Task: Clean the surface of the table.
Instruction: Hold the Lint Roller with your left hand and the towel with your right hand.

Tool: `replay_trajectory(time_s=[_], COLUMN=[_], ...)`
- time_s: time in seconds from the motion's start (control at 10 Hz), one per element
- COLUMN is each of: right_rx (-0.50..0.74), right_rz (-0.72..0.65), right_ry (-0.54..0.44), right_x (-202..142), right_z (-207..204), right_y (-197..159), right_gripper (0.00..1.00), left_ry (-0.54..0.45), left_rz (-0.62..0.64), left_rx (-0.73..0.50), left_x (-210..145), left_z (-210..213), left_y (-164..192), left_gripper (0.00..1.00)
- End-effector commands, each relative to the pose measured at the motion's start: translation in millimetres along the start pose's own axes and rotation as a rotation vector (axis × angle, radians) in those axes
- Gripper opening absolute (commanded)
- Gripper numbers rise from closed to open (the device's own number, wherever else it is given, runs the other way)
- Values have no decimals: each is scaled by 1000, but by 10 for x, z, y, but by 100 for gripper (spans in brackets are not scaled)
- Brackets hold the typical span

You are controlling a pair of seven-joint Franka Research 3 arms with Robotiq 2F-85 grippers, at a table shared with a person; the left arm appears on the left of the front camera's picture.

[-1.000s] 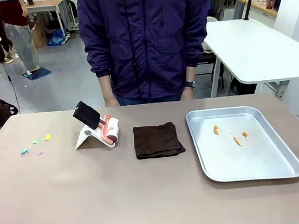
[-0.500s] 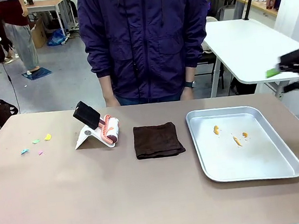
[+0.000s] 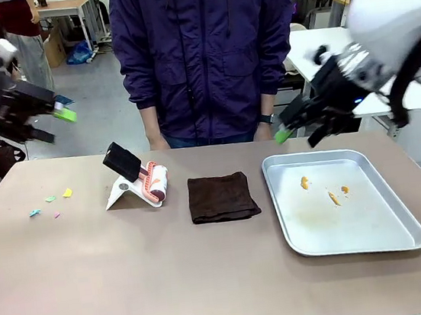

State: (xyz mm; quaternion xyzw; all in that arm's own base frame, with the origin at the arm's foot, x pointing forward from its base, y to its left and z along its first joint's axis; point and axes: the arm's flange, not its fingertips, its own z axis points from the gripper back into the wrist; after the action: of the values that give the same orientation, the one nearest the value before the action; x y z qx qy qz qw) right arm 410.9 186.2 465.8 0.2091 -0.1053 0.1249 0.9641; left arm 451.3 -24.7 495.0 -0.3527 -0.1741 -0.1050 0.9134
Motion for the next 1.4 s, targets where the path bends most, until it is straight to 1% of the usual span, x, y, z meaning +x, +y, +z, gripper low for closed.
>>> replay_trajectory(time_s=[0.0, 0.1, 0.2, 0.3, 0.4, 0.5, 0.6, 0.7, 1.0, 1.2, 1.3], right_rx=[-98, -143, -121, -117, -81, -106, -106, -106, -99, -152, -153], right_rz=[-7, -27, -20, -19, -52, -4, -4, -4, -14, -90, -105], right_ry=[132, 158, 197, 205, 204, 193, 193, 193, 200, 123, 121], right_x=[224, 223, 168, 121, 110, 44, 44, 44, 58, 309, 384], right_z=[-321, -545, -717, -794, -813, -849, -849, -849, -886, -1159, -1275], right_y=[263, 410, 522, 539, 507, 484, 484, 484, 483, 610, 599], right_gripper=[100, 100, 100, 100, 100, 100, 100, 100, 100, 100, 100], left_ry=[99, 118, 128, 170, 194, 200, 210, 181, 181, 198, 188], left_rz=[-5, 3, 23, 54, 71, 74, 68, 53, 53, 85, 100], left_rx=[43, 74, 135, 187, 198, 168, 128, 172, 172, 147, 129], left_x=[196, 252, 293, 319, 319, 325, 329, 259, 259, 280, 284], left_z=[-237, -438, -584, -669, -695, -739, -783, -793, -793, -891, -903], left_y=[-11, -84, -49, 4, 43, 37, 37, 114, 114, 137, 184], left_gripper=[100, 100, 100, 100, 100, 100, 100, 100, 100, 100, 100])
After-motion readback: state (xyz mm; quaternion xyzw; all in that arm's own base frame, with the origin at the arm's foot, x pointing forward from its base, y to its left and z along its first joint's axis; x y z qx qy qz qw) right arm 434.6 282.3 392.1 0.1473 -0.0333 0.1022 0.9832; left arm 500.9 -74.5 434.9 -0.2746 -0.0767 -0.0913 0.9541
